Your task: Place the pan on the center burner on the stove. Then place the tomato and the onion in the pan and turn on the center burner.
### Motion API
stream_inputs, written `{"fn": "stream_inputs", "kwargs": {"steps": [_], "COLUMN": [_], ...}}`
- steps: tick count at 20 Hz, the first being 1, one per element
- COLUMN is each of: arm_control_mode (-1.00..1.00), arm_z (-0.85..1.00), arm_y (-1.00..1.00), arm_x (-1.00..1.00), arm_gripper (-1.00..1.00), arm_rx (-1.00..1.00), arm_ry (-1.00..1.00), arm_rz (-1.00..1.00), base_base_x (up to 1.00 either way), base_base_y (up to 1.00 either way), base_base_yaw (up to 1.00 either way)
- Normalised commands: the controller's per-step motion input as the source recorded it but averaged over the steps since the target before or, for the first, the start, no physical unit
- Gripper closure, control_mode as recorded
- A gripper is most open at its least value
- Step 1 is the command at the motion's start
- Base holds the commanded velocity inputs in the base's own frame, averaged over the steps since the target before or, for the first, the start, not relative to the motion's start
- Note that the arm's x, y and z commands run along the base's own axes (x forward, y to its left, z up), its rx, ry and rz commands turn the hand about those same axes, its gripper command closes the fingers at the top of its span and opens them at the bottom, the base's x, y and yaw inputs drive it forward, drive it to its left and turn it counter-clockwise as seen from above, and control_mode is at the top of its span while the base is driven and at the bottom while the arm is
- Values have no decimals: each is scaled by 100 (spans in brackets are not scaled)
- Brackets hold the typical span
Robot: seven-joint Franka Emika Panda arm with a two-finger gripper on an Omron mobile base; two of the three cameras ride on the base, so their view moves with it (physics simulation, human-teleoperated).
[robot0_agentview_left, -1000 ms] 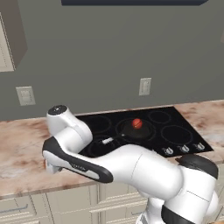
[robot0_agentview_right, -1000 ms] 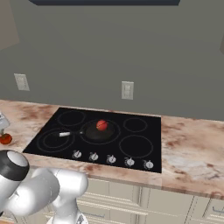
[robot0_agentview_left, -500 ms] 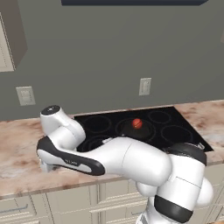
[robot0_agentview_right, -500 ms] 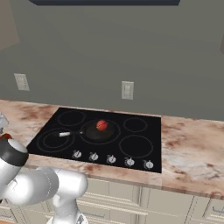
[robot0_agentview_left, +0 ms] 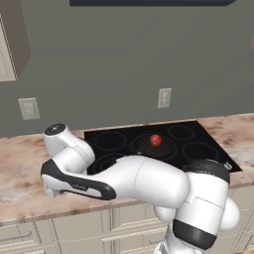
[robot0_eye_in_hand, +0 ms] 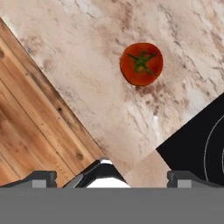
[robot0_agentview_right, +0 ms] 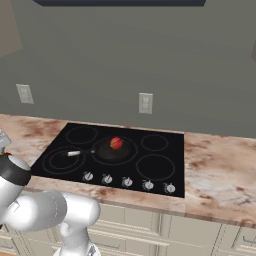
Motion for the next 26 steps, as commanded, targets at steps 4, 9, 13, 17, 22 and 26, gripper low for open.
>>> {"fn": "stream_inputs", "kwargs": {"steps": [4, 9, 13, 17, 22, 26], "arm_control_mode": [-100, -100, -100, -100, -100, -100], "arm_z": [-20, -15, -7, -3, -6, -6], "arm_y": [0, 0, 1, 6, 15, 20], "arm_x": [1, 7, 9, 12, 17, 15], "arm_gripper": [-100, -100, -100, -100, -100, -100], "arm_rx": [0, 0, 2, 1, 0, 0], "arm_ry": [-7, -5, -3, -1, -4, -2], "arm_rz": [1, 3, 4, 2, 1, 0], "base_base_x": [0, 0, 0, 0, 0, 0], "base_base_y": [0, 0, 0, 0, 0, 0], "base_base_yaw": [0, 0, 0, 0, 0, 0]}}
